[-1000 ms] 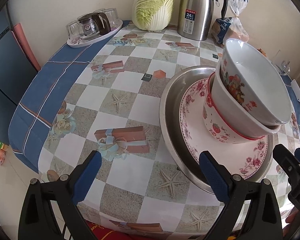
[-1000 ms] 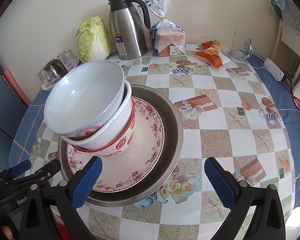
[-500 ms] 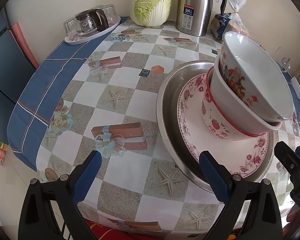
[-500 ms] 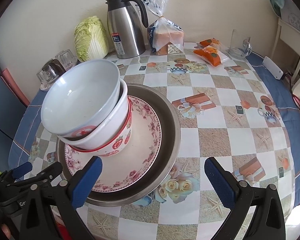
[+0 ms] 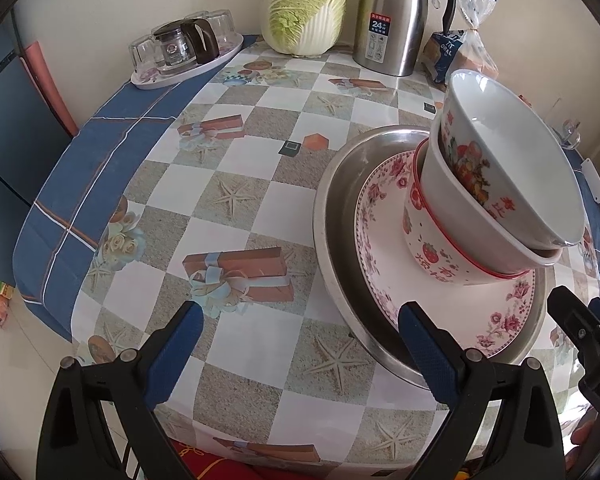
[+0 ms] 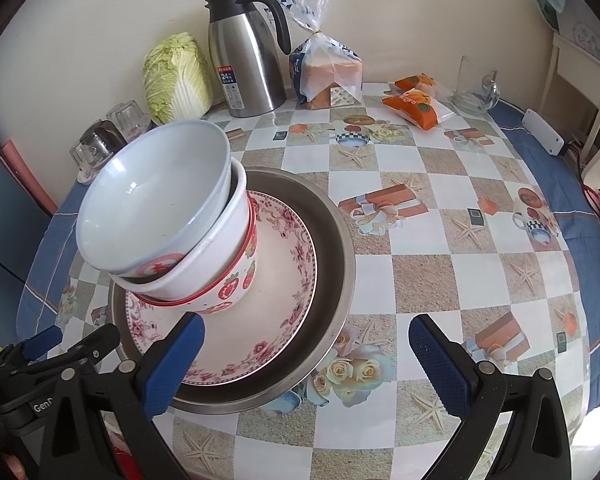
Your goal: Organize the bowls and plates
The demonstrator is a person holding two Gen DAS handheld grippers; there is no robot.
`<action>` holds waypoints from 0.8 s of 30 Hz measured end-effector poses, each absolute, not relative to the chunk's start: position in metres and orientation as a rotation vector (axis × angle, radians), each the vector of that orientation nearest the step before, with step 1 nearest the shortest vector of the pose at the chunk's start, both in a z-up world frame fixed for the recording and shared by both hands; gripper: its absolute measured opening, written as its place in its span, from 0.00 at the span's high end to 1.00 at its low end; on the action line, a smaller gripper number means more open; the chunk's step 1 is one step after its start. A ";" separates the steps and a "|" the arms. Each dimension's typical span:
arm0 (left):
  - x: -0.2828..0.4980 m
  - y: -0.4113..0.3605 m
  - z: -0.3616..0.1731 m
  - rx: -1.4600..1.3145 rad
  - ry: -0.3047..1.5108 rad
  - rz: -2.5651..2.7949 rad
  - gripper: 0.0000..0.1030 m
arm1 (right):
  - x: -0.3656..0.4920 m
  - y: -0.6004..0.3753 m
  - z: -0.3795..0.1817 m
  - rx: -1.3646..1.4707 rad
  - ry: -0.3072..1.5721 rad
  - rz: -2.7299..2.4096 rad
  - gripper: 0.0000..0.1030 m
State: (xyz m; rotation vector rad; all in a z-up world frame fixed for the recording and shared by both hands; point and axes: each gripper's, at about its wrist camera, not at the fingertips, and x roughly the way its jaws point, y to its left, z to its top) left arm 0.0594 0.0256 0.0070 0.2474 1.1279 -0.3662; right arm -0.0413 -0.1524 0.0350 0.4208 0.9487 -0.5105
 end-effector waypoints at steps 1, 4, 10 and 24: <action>0.060 0.026 0.007 0.244 1.127 -0.363 0.05 | -0.041 -0.152 0.035 0.421 0.949 -0.510 0.00; 0.061 0.029 0.009 0.230 1.120 -0.348 0.05 | -0.041 -0.152 0.035 0.421 0.950 -0.511 0.00; 0.063 0.032 0.010 0.248 1.102 -0.302 0.05 | -0.041 -0.152 0.034 0.421 0.951 -0.511 0.00; 0.064 0.029 0.009 0.295 1.091 -0.256 0.05 | -0.042 -0.152 0.034 0.422 0.953 -0.512 0.00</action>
